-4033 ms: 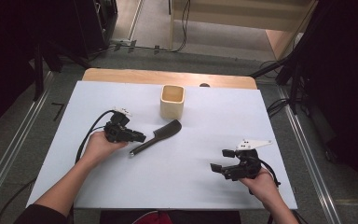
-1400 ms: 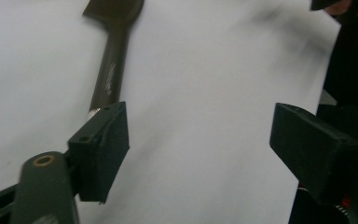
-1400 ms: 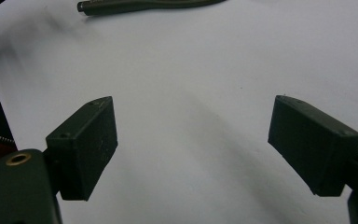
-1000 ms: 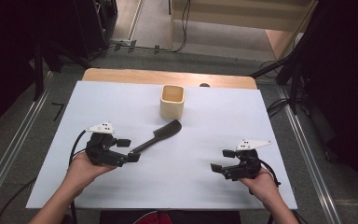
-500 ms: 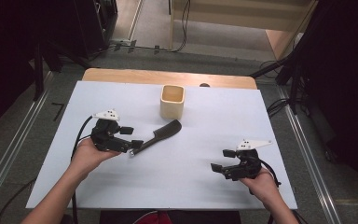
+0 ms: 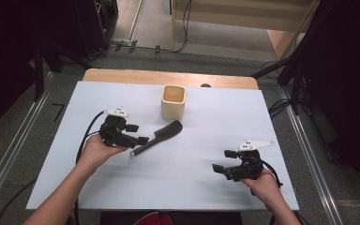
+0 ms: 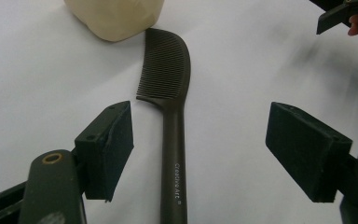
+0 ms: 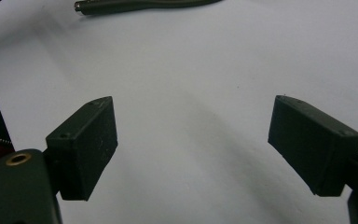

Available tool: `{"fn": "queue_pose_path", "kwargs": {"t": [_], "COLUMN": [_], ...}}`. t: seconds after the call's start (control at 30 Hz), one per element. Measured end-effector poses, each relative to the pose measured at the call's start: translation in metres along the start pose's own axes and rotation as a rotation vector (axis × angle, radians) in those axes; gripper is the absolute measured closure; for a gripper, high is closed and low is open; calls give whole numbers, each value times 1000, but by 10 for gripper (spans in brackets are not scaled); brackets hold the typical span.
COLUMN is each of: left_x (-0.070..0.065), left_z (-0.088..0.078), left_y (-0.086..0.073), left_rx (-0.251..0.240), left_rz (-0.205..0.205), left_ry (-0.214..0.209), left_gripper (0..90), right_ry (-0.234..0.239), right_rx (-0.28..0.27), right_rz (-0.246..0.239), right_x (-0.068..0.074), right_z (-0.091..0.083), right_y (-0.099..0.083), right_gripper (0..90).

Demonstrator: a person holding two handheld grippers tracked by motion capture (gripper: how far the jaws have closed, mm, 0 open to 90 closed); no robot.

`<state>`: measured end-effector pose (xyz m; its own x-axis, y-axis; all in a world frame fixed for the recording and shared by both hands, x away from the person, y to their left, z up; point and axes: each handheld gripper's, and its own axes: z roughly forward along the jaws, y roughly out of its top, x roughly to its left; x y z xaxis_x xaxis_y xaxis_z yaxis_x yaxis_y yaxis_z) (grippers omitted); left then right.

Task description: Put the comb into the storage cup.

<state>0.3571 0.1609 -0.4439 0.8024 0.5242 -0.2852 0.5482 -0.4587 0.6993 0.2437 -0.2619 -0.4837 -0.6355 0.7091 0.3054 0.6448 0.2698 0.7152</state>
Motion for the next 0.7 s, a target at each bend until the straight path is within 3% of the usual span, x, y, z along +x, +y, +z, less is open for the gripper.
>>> {"fn": "queue_pose_path", "kwargs": {"t": [0.27,0.3,0.53,0.7], "left_x": [-1,-2,0,4], "left_z": [7,9,11,15], "left_y": [-6,-8,-11,-18], "left_rx": [15,11,11,38], "left_rz": [18,28,32,20], "left_ry": [17,35,49,47], "left_gripper": [250,250,270,277], "right_ry": [0,0,1,1], "right_rx": [2,0,3,3], "right_rz": [2,2,3,2], "right_x": [1,0,1,1], "right_z": [0,0,1,0], "right_y": [0,0,0,0], "right_gripper": [138,138,138,138]}}
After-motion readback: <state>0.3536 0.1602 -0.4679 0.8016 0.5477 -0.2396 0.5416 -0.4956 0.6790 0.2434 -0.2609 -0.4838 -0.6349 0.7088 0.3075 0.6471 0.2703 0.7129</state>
